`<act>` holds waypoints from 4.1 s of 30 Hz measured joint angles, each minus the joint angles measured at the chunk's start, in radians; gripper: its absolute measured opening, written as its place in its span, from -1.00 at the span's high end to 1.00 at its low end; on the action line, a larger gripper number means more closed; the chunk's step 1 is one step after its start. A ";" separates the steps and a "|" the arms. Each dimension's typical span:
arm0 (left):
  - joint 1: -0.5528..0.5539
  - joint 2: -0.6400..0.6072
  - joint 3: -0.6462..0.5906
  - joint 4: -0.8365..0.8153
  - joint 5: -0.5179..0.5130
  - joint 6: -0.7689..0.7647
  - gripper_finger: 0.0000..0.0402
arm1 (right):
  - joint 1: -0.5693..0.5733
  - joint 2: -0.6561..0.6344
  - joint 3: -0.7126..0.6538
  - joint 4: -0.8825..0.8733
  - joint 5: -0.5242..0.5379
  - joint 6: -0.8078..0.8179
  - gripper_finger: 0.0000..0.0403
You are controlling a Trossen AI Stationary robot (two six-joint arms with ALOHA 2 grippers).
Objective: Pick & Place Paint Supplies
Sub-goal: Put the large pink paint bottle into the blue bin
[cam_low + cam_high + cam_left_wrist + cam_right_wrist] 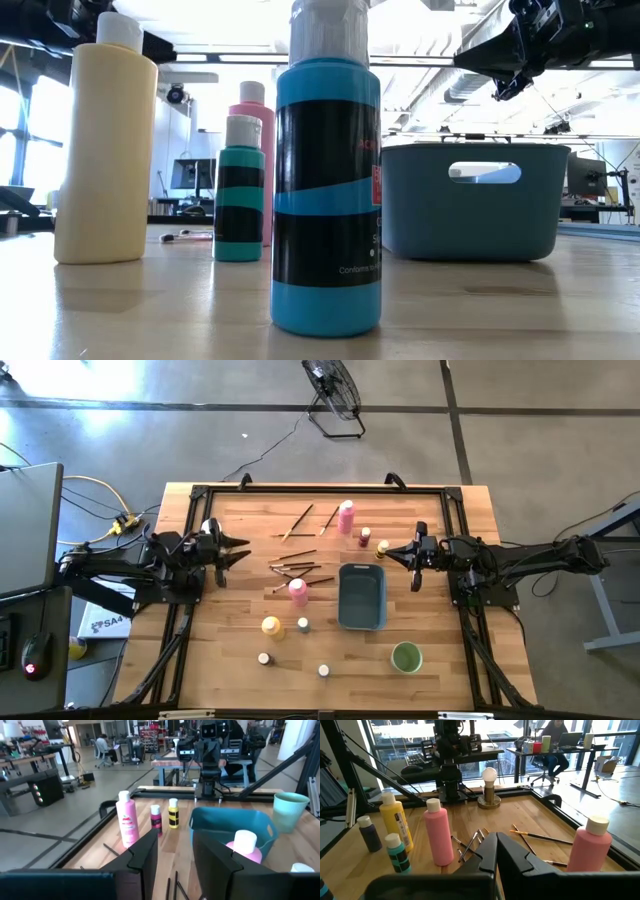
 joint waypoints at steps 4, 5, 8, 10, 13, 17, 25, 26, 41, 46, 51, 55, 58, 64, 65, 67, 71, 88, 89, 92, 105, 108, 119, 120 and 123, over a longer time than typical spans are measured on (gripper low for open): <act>0.000 0.000 0.000 0.010 -0.001 -0.001 0.40 | 0.000 0.000 0.000 0.000 0.000 0.000 0.99; 0.000 0.000 0.000 0.012 -0.001 -0.001 0.40 | 0.000 0.000 0.000 0.002 0.000 0.000 0.99; 0.000 0.009 0.000 0.028 -0.001 0.002 0.40 | 0.000 0.000 0.000 0.030 0.003 0.000 0.99; 0.000 0.018 0.000 0.033 -0.001 0.006 0.40 | 0.000 0.000 0.000 0.060 0.003 0.000 0.99; 0.000 0.039 0.000 0.047 -0.001 0.007 0.40 | 0.000 0.000 0.001 0.097 0.002 0.000 0.99; 0.000 0.059 0.000 0.049 -0.006 0.044 0.40 | -0.005 0.002 0.001 0.094 0.000 0.000 0.99; 0.000 0.067 0.000 0.110 -0.090 0.059 0.40 | -0.040 0.072 0.001 0.170 -0.001 0.008 0.99; 0.000 0.067 0.000 0.110 -0.116 0.059 0.40 | -0.044 0.088 0.001 0.189 0.000 0.009 0.99; 0.000 0.067 0.000 0.149 -0.259 0.059 0.40 | -0.118 0.301 0.009 0.492 0.003 0.008 0.99; 0.000 0.068 0.000 0.147 -0.259 0.059 0.40 | -0.122 0.349 0.103 0.348 0.000 0.030 0.99; 0.000 0.074 0.000 0.142 -0.258 0.059 0.40 | -0.132 0.404 0.219 0.160 0.012 -0.020 0.99; 0.000 0.074 0.000 0.099 -0.258 0.056 0.40 | -0.185 0.436 0.256 0.121 0.024 -0.027 0.99; 0.000 0.074 -0.001 0.077 -0.258 0.052 0.40 | -0.245 0.450 0.260 0.093 -0.025 -0.017 0.99; 0.000 0.074 -0.001 0.071 -0.263 0.051 0.40 | -0.348 0.515 0.260 0.098 -0.194 0.082 0.99; 0.000 0.074 -0.001 0.071 -0.268 0.051 0.40 | -0.360 0.526 0.260 0.096 -0.217 0.087 0.99; 0.000 0.074 -0.001 0.072 -0.276 0.052 0.40 | -0.376 0.555 0.261 0.113 -0.256 0.090 0.99; 0.000 0.074 -0.001 0.087 -0.315 0.056 0.40 | -0.384 0.617 0.313 0.116 -0.285 0.086 0.99; 0.000 0.074 -0.001 0.093 -0.323 0.058 0.40 | -0.391 0.686 0.499 -0.193 -0.109 -0.041 0.99; 0.000 0.074 -0.001 0.093 -0.323 0.058 0.40 | -0.390 0.686 0.499 -0.193 -0.108 -0.057 0.99; 0.000 0.074 -0.001 0.093 -0.323 0.058 0.40 | -0.391 0.686 0.499 -0.188 -0.095 -0.072 0.99; 0.000 0.074 -0.001 0.093 -0.324 0.058 0.40 | -0.391 0.686 0.499 -0.203 -0.033 -0.019 0.91; 0.000 0.074 -0.001 0.093 -0.324 0.058 0.40 | -0.391 0.686 0.499 -0.223 -0.050 -0.019 0.78; 0.000 0.074 0.000 0.091 -0.324 0.058 0.40 | -0.391 0.686 0.499 -0.262 -0.100 -0.032 0.24; 0.000 0.074 0.000 0.089 -0.324 0.058 0.40 | -0.391 0.686 0.499 -0.261 -0.116 -0.039 0.20; 0.000 0.074 0.000 0.086 -0.324 0.058 0.40 | -0.390 0.686 0.499 -0.257 -0.138 -0.042 0.08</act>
